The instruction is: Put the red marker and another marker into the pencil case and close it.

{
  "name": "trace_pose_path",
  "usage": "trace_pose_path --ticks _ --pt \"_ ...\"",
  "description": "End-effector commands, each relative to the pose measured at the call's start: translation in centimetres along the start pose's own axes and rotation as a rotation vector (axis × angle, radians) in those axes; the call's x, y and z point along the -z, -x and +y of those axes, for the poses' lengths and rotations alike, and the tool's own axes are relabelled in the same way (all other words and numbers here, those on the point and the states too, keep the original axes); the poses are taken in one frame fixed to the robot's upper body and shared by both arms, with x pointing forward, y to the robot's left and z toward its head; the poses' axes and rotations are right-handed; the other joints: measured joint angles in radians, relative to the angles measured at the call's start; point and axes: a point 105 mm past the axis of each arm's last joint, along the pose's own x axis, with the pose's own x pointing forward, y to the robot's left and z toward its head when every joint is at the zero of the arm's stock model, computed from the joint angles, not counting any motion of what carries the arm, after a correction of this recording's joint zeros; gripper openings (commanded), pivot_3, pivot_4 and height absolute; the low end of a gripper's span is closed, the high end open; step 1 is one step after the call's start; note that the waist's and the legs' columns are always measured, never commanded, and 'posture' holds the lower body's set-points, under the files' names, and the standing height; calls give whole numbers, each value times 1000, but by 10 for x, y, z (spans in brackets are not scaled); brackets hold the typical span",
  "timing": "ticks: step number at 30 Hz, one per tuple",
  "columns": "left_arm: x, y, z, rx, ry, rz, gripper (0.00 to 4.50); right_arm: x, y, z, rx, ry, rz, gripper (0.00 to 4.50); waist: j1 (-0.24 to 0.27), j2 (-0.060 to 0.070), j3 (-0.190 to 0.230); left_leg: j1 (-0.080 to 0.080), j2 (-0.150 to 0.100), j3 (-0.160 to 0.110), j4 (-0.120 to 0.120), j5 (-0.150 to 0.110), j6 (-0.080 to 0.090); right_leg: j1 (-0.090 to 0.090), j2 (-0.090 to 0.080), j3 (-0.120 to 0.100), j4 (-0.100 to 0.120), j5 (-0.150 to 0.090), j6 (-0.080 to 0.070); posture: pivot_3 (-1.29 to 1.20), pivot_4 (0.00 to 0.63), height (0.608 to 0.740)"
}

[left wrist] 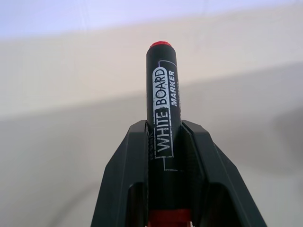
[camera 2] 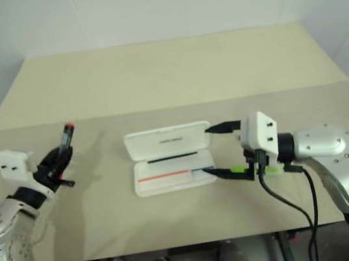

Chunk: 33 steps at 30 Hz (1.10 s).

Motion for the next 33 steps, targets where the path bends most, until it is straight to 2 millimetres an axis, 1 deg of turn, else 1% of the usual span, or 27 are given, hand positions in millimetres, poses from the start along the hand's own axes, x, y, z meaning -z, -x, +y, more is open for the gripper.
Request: trace_pose_path --ticks 1,3,5,6,8,10,12,15,17,19,21,22,24,26,29,33 --pt "-43 -2 -36 186 -65 -113 622 0 5 -3 19 29 5 4500 -1 -1 0 0 0 0 0 0 0 0 0 0 0 0 0 0 150 740" --pt "-52 -2 -47 244 -106 -127 622 3 8 -8 51 26 15 4500 -3 -1 0 0 0 0 0 0 0 0 0 0 0 0 0 0 150 740" --pt "-61 0 -64 343 -165 -142 622 9 15 -18 84 56 52 4500 -5 -1 0 0 0 0 0 0 0 0 1 0 0 0 0 0 150 740" --pt "-64 0 -70 374 -156 -150 622 11 18 -23 109 57 61 4500 -8 -1 0 0 0 0 0 0 0 0 1 0 0 0 0 0 150 740" --pt "-66 4 -90 505 -207 -147 622 13 27 -31 138 63 81 4500 -7 0 0 1 0 1 0 0 0 0 1 1 0 0 0 0 150 740" --pt "-63 8 -107 636 -269 -128 622 14 31 -29 130 66 96 4500 -6 0 1 1 0 1 0 0 0 0 1 1 0 0 0 0 150 740" --pt "-58 11 -115 726 -298 -107 622 14 32 -22 100 77 104 4500 -5 0 1 1 0 1 -1 0 0 0 1 1 -1 0 0 0 150 740" --pt "-48 11 -120 836 -374 -85 622 14 34 -17 100 75 113 4500 -5 0 1 1 0 1 -1 0 0 0 2 1 -1 -1 -1 0 150 740" --pt "-36 9 -122 926 -460 -53 622 12 35 -14 117 66 114 4500 -5 0 1 0 0 1 -1 0 0 0 1 1 -2 -1 -1 0 150 740" --pt "-22 4 -120 992 -532 -15 622 10 36 -10 131 59 112 4500 -5 0 1 1 0 1 -1 0 0 0 2 1 -1 0 -1 0 150 740" --pt "-4 -5 -116 1027 -556 58 622 8 36 -8 145 56 110 4500 -5 0 1 1 0 2 0 0 0 0 2 1 -1 0 -1 0 150 740" --pt "1 -8 -116 1046 -577 66 622 7 36 -7 152 57 109 4500 -5 0 1 1 0 2 0 0 0 0 2 1 -1 0 0 0 150 740" --pt "7 -15 -115 1056 -586 72 622 5 36 -6 165 55 107 4500 -5 0 1 0 0 2 0 0 0 0 2 1 -1 0 0 0 150 740" --pt "14 -28 -116 1050 -593 87 622 3 35 -4 180 52 103 4500 -4 0 1 0 0 2 0 0 1 0 2 1 -2 0 0 0 150 740" --pt "19 -41 -121 1060 -590 94 622 0 33 -2 196 47 96 4500 -3 0 1 -1 0 1 0 0 1 0 2 1 -1 0 0 0 150 740" --pt "17 -59 -128 1043 -580 83 622 -2 32 1 214 40 92 4500 -3 -1 1 -1 0 1 0 0 1 0 2 1 -1 0 0 0 150 740"
